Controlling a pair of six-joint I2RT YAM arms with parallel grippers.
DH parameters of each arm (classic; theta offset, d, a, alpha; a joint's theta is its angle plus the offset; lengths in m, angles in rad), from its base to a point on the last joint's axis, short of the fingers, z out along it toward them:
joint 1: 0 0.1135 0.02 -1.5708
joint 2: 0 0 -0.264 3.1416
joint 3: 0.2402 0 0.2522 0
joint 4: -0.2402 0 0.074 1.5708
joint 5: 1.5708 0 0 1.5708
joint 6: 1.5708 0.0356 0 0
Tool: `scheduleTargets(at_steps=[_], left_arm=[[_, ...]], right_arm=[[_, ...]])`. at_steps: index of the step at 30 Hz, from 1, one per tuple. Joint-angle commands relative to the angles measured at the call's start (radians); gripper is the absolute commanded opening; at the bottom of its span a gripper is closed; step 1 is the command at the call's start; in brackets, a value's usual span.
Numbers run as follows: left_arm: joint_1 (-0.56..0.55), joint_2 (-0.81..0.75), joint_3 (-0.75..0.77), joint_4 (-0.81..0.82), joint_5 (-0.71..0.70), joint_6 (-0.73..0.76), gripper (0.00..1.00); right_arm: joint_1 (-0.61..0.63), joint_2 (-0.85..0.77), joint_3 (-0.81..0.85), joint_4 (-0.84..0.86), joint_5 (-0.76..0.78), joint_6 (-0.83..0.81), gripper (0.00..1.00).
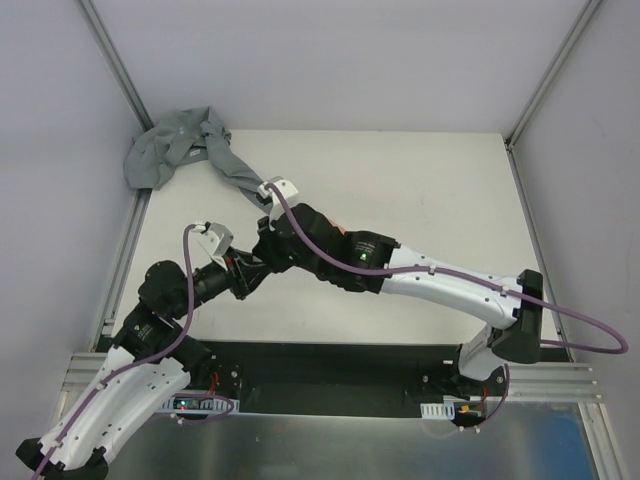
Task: Paint the nails
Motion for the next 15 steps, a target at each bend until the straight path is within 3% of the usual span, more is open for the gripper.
scheduleTargets(at_steps=[1, 3, 4, 5, 7, 9, 15], left_arm=[[-0.005, 0.010, 0.053, 0.070, 0.207, -0.046, 0.00], [-0.005, 0.018, 0.035, 0.162, 0.355, -0.082, 0.00], [-0.005, 0.033, 0.025, 0.203, 0.499, -0.132, 0.00], [-0.005, 0.042, 0.015, 0.301, 0.570, -0.161, 0.00], [-0.005, 0.070, -0.019, 0.396, 0.682, -0.247, 0.00], [-0.005, 0.073, -0.044, 0.461, 0.700, -0.272, 0.00], [-0.005, 0.056, -0.016, 0.356, 0.565, -0.167, 0.00]], right_arm=[[-0.050, -0.130, -0.117, 0.142, -0.310, -0.255, 0.01], [-0.165, -0.187, -0.270, 0.309, -0.757, -0.337, 0.00], [-0.213, -0.202, -0.312, 0.380, -1.116, -0.248, 0.00], [-0.250, -0.198, -0.341, 0.453, -1.220, -0.192, 0.00], [-0.278, -0.202, -0.329, 0.372, -1.280, -0.239, 0.00], [-0.287, -0.241, -0.379, 0.427, -1.283, -0.209, 0.00], [-0.298, -0.275, -0.413, 0.457, -1.190, -0.135, 0.01]])
